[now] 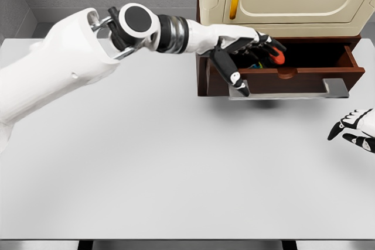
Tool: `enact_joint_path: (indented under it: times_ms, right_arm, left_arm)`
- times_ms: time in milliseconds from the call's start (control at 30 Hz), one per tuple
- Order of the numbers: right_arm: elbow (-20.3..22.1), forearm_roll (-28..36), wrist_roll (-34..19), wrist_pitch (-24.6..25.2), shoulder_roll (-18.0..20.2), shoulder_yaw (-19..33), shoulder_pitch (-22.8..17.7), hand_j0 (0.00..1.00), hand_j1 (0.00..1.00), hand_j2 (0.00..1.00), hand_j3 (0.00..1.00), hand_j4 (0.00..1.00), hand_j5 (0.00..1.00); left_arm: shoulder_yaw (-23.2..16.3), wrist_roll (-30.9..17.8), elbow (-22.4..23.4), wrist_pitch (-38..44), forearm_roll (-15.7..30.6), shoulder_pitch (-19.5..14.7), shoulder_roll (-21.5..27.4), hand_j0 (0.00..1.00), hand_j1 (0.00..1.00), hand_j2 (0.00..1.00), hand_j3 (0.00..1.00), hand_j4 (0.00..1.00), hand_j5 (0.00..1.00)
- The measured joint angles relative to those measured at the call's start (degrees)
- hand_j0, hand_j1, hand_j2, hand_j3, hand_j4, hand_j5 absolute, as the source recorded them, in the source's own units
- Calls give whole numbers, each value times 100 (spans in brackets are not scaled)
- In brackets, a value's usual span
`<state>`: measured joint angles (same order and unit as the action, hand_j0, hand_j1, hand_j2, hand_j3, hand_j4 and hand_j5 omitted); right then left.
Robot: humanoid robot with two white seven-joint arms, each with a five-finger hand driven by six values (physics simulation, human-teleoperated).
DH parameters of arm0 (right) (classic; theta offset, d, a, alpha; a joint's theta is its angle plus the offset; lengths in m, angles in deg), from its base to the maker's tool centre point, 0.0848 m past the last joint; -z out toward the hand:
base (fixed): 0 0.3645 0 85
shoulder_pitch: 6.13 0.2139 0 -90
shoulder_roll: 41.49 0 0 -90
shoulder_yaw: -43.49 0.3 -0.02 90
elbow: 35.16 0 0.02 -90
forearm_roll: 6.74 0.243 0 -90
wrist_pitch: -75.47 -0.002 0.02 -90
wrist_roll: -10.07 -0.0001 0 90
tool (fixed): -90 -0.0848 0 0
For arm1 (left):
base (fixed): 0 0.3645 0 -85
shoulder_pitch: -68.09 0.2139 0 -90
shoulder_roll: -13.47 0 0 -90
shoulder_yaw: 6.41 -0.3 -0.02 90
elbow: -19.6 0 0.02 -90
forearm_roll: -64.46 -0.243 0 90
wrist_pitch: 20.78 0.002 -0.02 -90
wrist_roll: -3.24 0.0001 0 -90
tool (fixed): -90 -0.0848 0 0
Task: Put the switch into the drawer with left arm, and close the drawer with right arm
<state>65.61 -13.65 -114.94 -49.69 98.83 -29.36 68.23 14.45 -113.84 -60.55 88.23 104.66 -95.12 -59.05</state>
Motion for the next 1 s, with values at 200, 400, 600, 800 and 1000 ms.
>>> enact_joint_path:
  times_ms: [200,400,600,800,1000]
  right_arm:
    - [0,5,0,0,-2,-1,0,49,49,49,49,49,49]
    - [0,8,0,0,-2,-1,9,49,49,49,49,49,49]
    - [-1,9,0,0,-2,-1,9,49,49,49,49,49,49]
    - [-1,9,0,0,-2,-2,0,50,50,50,50,50,50]
    - [1,9,0,0,-2,-71,0,50,50,50,50,50,50]
  left_arm:
    - [47,-261,-36,-28,34,-202,-197,97,97,97,97,97,97]
    - [225,-683,-924,-294,265,-202,320,98,98,98,98,98,98]
    - [507,-779,-759,-322,540,-202,644,98,98,98,98,98,98]
    - [512,-791,326,-298,529,-158,311,98,98,98,98,98,98]
    - [400,-793,362,-324,525,-62,274,98,98,98,98,98,98]
